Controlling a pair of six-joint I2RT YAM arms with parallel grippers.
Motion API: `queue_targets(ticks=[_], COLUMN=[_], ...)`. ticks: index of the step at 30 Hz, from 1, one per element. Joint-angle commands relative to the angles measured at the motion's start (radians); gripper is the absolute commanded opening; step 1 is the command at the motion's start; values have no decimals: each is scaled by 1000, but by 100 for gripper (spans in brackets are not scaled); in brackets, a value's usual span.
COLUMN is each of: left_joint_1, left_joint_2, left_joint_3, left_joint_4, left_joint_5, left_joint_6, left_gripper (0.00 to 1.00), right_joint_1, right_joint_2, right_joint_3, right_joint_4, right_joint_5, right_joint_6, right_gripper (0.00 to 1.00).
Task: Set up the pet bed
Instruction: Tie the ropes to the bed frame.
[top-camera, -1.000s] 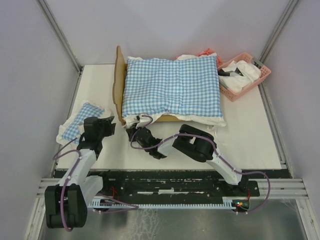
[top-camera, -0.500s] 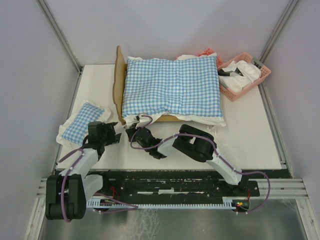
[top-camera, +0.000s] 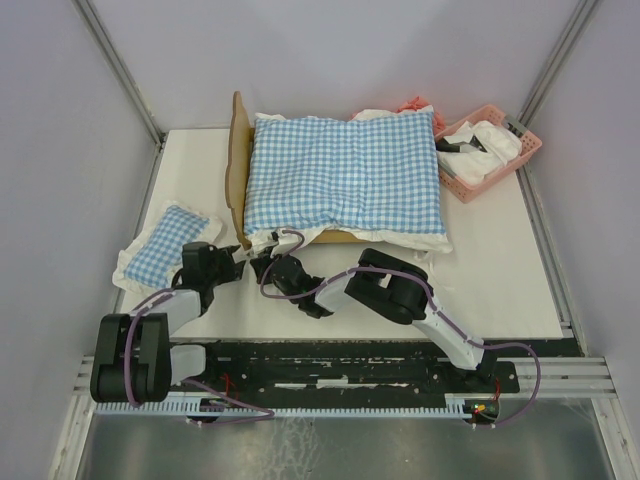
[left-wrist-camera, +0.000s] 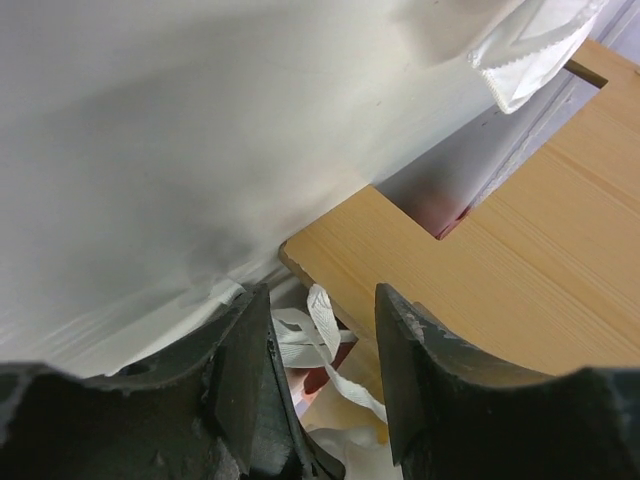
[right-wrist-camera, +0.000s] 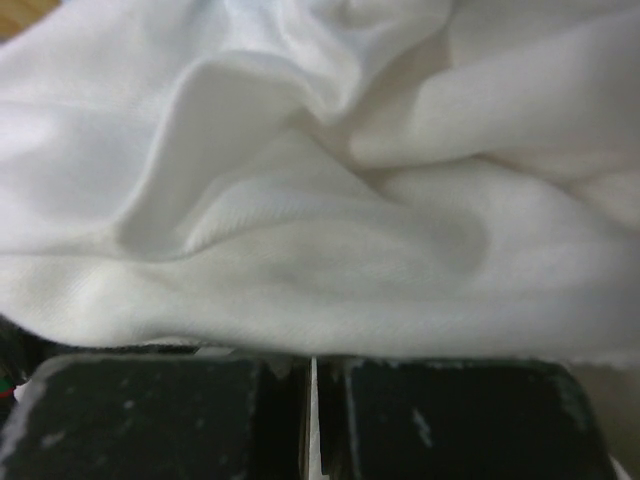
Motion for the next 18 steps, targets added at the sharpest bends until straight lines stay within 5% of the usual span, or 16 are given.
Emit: queue_targets(ticks=[1,9,16,18], left_joint_1=[-12,-25,-25,-25], left_joint_2=[38,67,59,45], left_joint_3=[6,16,11,7], left_joint_4=[103,103,103,98], left_joint_5=[31,32,11,-1], left_joint_6=[-44,-50,-51,-52], left_gripper=[52,47,7,3], right_joint_1=[1,2,1,2], right_joint_2=[-17,-10,-7,-8], right_joint_3=[29,39,39,34], right_joint_4=[-1,-5,-15,-18], right_joint_5=[-25,-28,-26,-22], right_joint_6=[11,15,11,9], right_gripper=[2,2,2,2])
